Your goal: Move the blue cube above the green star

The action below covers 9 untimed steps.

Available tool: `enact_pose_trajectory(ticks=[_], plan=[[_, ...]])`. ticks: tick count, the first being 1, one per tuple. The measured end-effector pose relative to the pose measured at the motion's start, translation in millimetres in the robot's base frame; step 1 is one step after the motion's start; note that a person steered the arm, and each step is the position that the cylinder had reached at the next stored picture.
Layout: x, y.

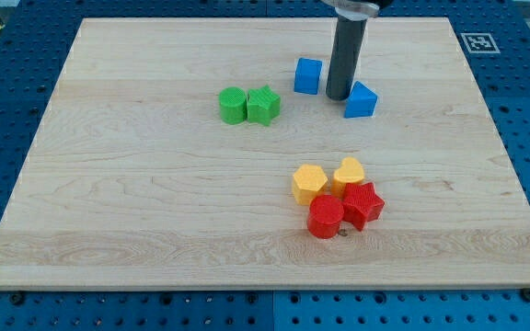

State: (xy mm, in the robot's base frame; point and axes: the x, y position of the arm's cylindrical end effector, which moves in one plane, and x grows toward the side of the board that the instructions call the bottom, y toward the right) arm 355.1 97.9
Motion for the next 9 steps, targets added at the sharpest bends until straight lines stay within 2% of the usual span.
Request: enact_pose_trajectory(ticks=[2, 3, 7, 9], plan=[[-15.5, 2.4], [-36.1, -13.1], [-8.1, -31.9], [-12.5, -36.3]])
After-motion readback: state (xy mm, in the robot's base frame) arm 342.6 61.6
